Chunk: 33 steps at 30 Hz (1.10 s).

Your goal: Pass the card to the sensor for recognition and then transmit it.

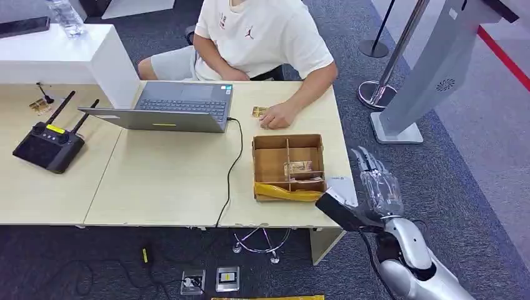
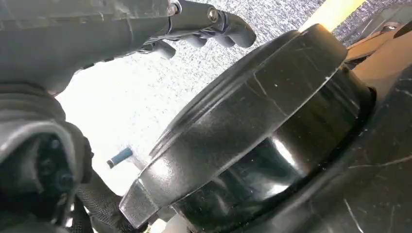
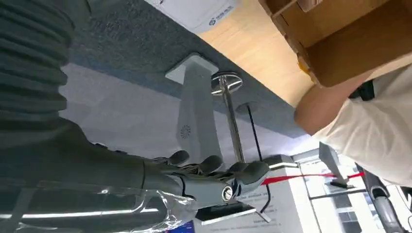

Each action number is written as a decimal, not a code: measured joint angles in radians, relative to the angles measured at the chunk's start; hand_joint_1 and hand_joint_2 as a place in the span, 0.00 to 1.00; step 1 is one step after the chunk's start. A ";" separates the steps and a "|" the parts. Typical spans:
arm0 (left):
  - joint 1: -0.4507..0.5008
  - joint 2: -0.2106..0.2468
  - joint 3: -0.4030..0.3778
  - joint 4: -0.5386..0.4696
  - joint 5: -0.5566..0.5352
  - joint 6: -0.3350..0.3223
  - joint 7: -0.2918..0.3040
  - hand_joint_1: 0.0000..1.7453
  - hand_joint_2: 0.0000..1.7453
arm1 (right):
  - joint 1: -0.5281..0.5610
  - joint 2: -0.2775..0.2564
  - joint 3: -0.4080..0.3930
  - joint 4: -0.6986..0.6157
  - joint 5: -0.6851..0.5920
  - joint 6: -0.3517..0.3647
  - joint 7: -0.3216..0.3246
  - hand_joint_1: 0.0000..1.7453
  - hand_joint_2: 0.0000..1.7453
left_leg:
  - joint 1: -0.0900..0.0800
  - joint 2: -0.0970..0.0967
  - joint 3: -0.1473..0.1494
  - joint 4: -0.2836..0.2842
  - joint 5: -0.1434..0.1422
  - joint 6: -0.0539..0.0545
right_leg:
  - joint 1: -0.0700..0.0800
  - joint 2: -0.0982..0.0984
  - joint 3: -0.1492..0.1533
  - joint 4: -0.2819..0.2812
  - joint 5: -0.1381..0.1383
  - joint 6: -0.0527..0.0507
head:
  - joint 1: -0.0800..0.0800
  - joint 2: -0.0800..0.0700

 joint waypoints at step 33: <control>-0.012 0.000 0.000 -0.005 -0.013 0.000 0.027 0.00 0.00 | -0.249 0.261 0.214 0.416 0.009 -0.037 -0.133 0.00 1.00 | 0.001 -0.003 -0.003 0.000 0.001 -0.001 | 0.000 -0.001 -0.002 0.001 0.000 0.000 | 0.000 0.000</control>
